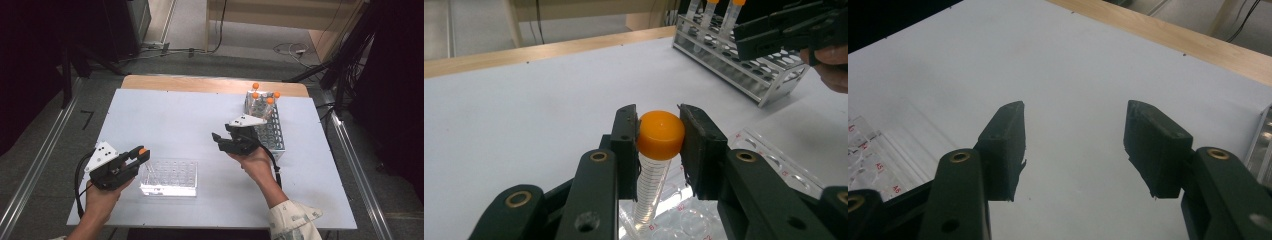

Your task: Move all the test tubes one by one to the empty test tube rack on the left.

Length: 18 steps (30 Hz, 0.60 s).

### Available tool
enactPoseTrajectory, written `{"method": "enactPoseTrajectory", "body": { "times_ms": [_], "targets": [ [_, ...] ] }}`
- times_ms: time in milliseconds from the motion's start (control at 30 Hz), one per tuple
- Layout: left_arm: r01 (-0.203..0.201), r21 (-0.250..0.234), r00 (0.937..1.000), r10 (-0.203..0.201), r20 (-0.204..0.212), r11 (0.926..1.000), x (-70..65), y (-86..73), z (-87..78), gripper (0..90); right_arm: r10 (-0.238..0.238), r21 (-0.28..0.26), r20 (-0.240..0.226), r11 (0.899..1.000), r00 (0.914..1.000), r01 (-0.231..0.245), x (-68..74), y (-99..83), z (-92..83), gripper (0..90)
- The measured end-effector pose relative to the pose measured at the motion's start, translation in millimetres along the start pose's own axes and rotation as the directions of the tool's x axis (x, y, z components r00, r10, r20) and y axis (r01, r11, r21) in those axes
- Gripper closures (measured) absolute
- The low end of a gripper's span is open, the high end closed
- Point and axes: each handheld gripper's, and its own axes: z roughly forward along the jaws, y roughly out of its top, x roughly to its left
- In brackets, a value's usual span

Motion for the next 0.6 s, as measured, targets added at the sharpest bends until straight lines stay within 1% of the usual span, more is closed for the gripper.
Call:
{"method": "enactPoseTrajectory", "body": {
  "times_ms": [133,333,467,600],
  "targets": [
    [0.004,-0.002,1.0,-0.004,-0.003,1.0,-0.4,-3.4,0.6,70.0,0.0,-0.001,0.0,1.0,1.0,0.0,-0.1,0.1,-0.5,40.5],
    [-0.01,0.017,0.9999,0.01,-0.01,0.9998,-2.0,-9.2,4.0,69.8,0.001,-0.002,0.0,1.0,1.0,-0.001,-0.3,0.2,-1.1,40.5],
    [-0.007,0.017,0.9999,0.007,-0.011,0.9998,-1.8,-13.5,4.8,69.7,0.002,-0.004,0.001,1.0,1.0,-0.002,-0.5,0.3,-1.6,40.5],
    [-0.011,0.031,0.9999,0.011,-0.008,0.9994,-1.4,-20.0,7.4,69.2,0.002,-0.003,-0.001,1.0,1.0,-0.002,-0.2,0.3,-1.6,40.5]
  ]
}}
